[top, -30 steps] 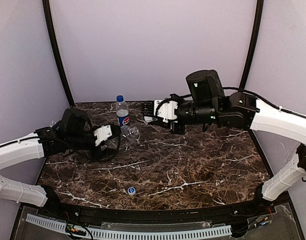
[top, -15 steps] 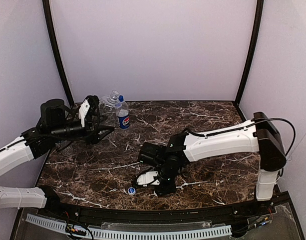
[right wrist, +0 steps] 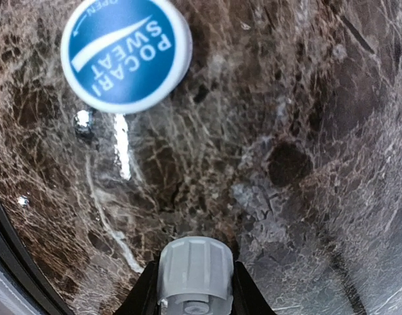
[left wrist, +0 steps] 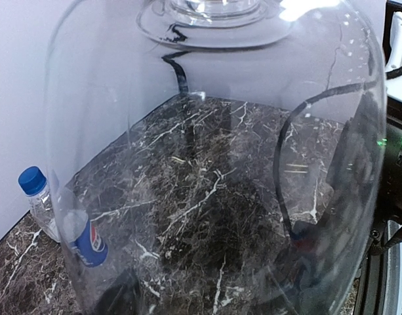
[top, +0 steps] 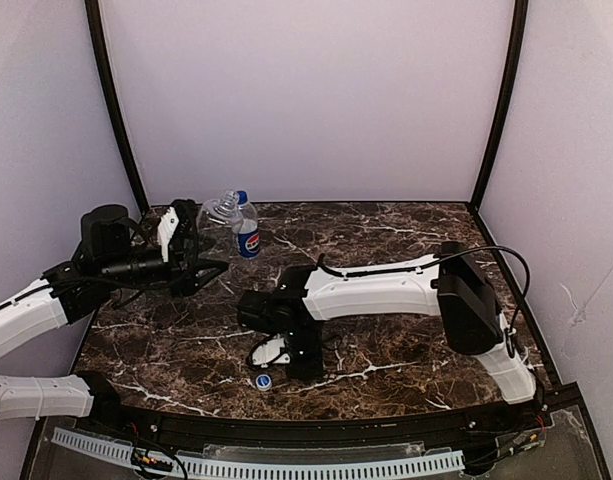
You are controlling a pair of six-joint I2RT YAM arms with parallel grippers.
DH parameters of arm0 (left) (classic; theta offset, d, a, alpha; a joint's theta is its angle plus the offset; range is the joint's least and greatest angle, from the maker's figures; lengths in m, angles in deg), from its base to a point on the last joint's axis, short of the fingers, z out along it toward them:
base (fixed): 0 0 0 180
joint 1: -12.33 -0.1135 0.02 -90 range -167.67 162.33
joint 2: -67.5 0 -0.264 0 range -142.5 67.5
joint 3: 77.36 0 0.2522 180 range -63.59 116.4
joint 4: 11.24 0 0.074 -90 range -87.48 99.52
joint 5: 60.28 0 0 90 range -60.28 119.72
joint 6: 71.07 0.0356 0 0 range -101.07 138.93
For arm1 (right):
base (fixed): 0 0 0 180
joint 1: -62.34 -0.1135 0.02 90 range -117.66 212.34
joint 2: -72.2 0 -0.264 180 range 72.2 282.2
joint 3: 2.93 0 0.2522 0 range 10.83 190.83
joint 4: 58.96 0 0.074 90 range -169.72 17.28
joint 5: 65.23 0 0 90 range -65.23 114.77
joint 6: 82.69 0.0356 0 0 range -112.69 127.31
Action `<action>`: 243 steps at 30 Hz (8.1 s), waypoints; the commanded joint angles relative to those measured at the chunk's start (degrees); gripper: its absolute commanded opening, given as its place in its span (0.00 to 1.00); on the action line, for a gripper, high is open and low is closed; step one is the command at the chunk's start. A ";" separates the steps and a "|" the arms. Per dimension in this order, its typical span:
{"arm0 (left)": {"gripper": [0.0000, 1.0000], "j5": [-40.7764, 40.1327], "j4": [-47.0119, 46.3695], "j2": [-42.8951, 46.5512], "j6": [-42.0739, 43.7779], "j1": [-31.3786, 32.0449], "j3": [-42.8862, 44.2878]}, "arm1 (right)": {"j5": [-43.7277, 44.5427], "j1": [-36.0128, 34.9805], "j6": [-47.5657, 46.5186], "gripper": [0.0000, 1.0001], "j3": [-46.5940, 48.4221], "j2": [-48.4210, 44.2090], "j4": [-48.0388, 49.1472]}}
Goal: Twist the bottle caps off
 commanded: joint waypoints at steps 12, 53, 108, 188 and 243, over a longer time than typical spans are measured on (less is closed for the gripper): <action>0.33 0.64 -2.53 2.96 1.00 -0.04 -3.39 | -6.04 -3.44 3.25 0.01 7.75 4.42 -6.99; 0.36 19.57 -8.22 4.23 -6.75 0.09 0.38 | -28.98 8.40 17.71 0.99 -17.67 -33.15 79.42; 0.37 18.04 5.82 1.81 -0.88 -0.21 7.55 | -15.82 5.37 1.21 0.38 -18.65 -26.02 64.96; 0.98 -0.20 -11.09 -0.10 -2.65 -30.60 -5.40 | 1.13 13.24 10.48 0.99 -9.54 -23.00 59.14; 0.99 11.99 6.68 10.23 3.60 -18.80 -6.20 | -28.31 18.42 17.64 0.00 6.35 -15.16 64.44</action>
